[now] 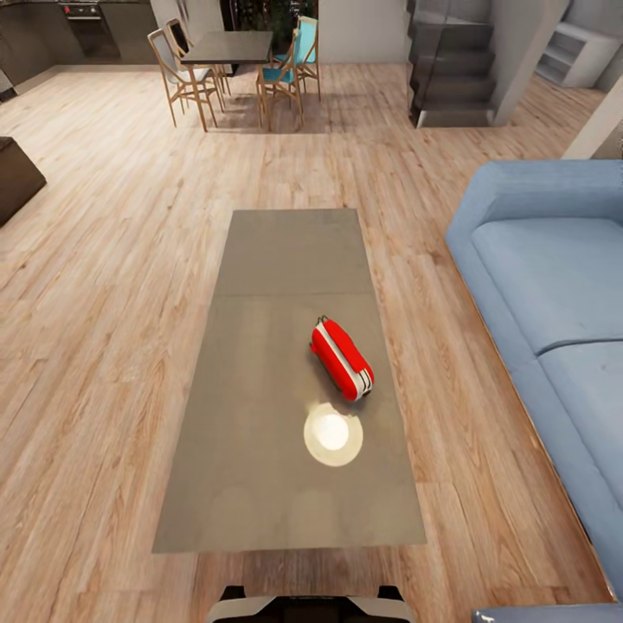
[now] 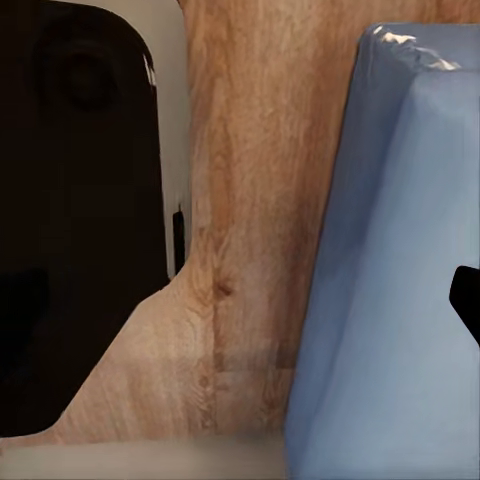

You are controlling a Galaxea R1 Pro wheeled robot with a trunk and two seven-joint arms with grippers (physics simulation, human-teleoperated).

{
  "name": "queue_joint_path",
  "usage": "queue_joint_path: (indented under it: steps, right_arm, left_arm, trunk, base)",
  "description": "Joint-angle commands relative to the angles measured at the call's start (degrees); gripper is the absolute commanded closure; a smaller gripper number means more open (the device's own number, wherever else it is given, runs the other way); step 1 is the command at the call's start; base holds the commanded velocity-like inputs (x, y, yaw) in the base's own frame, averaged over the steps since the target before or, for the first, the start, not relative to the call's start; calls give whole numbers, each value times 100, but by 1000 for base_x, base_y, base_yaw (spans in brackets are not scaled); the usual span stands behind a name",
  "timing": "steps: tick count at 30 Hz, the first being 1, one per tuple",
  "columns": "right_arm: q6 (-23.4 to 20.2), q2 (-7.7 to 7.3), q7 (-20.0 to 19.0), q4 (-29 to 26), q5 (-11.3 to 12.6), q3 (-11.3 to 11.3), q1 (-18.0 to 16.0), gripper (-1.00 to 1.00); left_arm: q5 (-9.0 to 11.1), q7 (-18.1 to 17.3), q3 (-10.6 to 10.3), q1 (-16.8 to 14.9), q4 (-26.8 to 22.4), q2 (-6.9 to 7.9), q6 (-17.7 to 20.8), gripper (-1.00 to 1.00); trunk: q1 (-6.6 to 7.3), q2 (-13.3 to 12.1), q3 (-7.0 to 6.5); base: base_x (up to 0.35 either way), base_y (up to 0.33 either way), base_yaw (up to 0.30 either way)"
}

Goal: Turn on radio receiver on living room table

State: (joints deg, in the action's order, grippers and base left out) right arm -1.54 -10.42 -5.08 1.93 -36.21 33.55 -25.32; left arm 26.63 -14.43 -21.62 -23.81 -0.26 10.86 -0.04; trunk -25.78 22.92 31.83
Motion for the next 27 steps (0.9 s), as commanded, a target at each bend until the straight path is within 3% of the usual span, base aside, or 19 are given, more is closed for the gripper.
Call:
queue_joint_path:
  steps: [1,10,27]
  right_arm:
    - [48,45,8,0,0,1,50,-100]
    - [142,251,16,-1,8,2,343,-100]
    - [284,294,16,0,26,2,649,-100]
  left_arm:
    - [0,1,0,7,0,-4,-2,100]
    - [0,144,0,17,0,-105,-3,100]
    - [0,274,0,17,0,-171,-4,100]
  trunk:
    - [-1,0,-10]
    - [-1,0,-92]
    - [-1,0,-248]
  base:
    - [0,0,0]
    - [0,0,0]
    - [0,0,0]
